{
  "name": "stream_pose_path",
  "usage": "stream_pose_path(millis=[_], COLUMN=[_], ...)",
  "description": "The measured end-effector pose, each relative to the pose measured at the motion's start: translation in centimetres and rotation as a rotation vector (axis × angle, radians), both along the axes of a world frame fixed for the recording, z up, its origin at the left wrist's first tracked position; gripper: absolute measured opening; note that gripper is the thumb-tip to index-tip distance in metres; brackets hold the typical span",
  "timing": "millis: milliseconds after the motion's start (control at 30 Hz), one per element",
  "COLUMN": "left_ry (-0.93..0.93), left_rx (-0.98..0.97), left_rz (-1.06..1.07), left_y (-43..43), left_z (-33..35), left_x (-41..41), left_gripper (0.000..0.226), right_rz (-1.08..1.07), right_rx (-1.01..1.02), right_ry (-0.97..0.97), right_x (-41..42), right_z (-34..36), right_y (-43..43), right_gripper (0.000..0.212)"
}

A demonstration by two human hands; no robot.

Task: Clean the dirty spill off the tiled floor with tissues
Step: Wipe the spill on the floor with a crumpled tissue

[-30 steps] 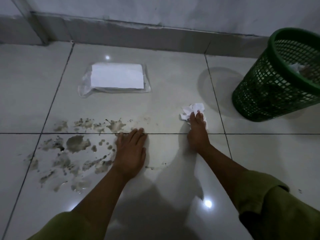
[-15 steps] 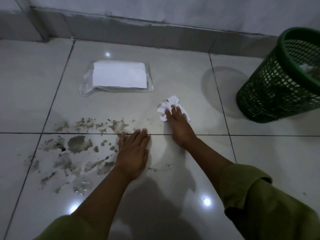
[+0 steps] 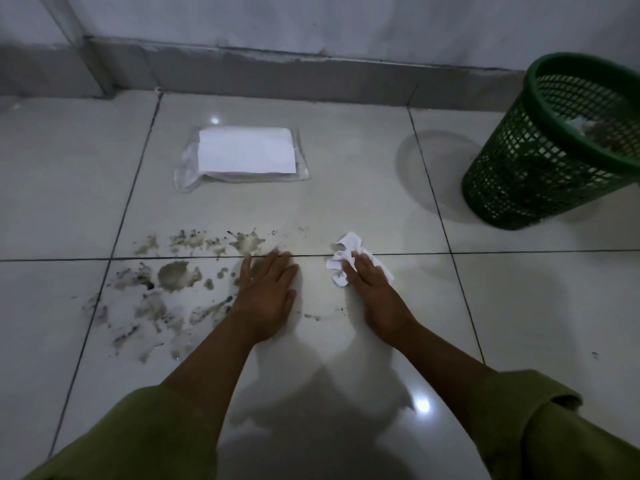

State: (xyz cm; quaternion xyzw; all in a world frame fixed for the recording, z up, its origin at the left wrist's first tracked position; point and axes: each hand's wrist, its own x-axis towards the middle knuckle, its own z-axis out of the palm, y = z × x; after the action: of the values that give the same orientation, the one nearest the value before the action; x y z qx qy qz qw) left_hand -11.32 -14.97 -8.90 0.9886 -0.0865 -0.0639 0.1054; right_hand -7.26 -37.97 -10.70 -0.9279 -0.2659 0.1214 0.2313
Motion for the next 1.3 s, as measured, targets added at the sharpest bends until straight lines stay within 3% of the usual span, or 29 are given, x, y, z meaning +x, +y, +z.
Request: stream_pose_path(millis=[200,333,433,533,667,767,900,967,1033,1200,1300], left_ry=[-0.038,-0.002,0.016,-0.005,-0.013,-0.012,0.005,-0.009,-0.027,-0.104,-0.008], left_rx=[-0.062,-0.066,-0.071,-0.089,-0.109,-0.104,-0.131,-0.145,-0.163,-0.317,-0.222], left_rz=[0.065,0.099,0.122,0.136,0.154,0.154,0.142,0.142,0.148,-0.035,-0.071], left_y=[1.0,1.3,1.9,2.3,2.5,2.3,1.5,0.5,-0.8,-4.5,-6.9], left_z=[0.2,0.9,0.9,0.9,0.9,0.9,1.5,1.9,2.2,1.6,0.6], left_x=[-1.3,-2.0,-2.5,-3.0,-3.5,-3.6,-3.4,-3.3,-3.3,-3.9,-3.6], left_gripper=[0.076,0.085,0.086,0.082,0.083,0.085,0.085,0.082,0.069,0.047,0.066], right_rz=[-0.182,-0.218,-0.232,-0.271,-0.212,-0.105,0.015,-0.08,-0.234,-0.383,-0.445], right_rx=[-0.024,-0.142,-0.21,-0.168,-0.2,-0.162,-0.063,0.138,0.214,0.027,-0.028], right_ry=[0.003,0.044,0.028,0.008,-0.084,-0.086,0.043,0.075,0.07,-0.008,0.014], right_x=[-3.9,-4.8,-5.0,-5.4,-6.4,-7.0,-6.0,-5.2,-4.7,-3.0,-2.0], right_z=[-0.1,0.9,0.7,0.3,-0.7,-0.3,2.2,3.6,4.7,3.1,2.4], right_y=[1.7,3.2,4.0,5.1,7.2,7.9,6.0,5.0,3.7,-1.5,-3.8], right_gripper=[0.085,0.056,0.067,0.066,0.079,0.054,0.059,0.05,0.048,0.055,0.054])
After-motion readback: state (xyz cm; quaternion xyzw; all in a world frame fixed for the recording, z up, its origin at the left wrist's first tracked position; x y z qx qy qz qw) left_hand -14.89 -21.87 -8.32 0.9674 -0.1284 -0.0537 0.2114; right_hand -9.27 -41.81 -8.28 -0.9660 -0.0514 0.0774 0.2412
